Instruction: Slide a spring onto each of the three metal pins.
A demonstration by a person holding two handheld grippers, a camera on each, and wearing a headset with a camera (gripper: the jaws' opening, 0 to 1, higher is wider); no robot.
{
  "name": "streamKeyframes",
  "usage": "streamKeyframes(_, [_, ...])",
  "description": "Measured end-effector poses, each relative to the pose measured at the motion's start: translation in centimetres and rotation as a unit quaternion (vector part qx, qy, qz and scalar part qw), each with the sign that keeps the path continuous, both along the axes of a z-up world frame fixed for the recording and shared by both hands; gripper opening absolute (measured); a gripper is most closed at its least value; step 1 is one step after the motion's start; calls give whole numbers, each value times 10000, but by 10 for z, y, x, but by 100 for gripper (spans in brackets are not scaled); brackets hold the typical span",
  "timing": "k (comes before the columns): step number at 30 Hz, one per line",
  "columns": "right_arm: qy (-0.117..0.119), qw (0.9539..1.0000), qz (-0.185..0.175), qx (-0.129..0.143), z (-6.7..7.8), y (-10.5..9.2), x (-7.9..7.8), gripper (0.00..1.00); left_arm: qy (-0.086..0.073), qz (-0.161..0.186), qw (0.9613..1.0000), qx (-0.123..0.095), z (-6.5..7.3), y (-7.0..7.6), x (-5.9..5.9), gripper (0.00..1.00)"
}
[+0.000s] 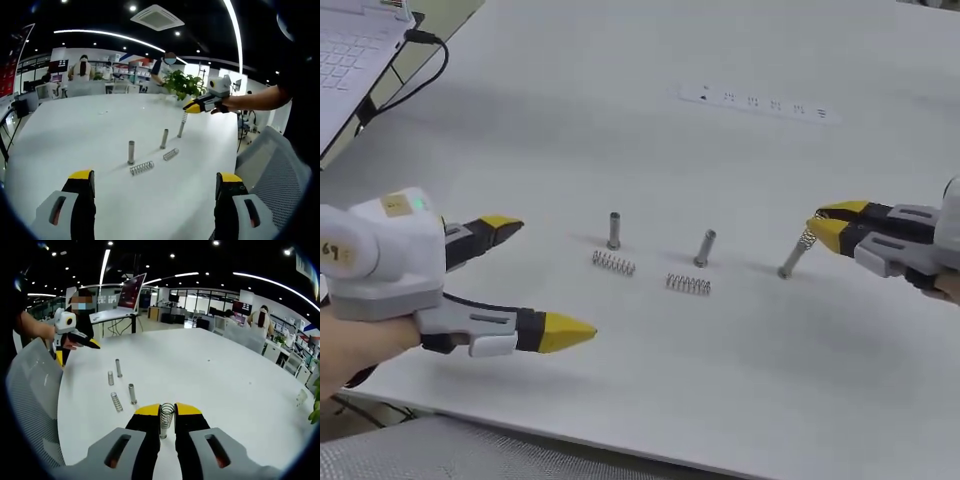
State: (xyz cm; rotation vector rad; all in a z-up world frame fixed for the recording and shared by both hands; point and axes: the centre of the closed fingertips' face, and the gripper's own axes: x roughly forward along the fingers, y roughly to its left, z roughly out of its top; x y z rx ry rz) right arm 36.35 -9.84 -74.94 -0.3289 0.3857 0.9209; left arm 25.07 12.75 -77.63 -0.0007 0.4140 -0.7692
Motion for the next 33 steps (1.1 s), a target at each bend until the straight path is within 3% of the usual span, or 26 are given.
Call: streamKeyframes(33, [375,9981,68,-474,-49,-2,-3,8,47,26,10000,53,-4,3,-3,98])
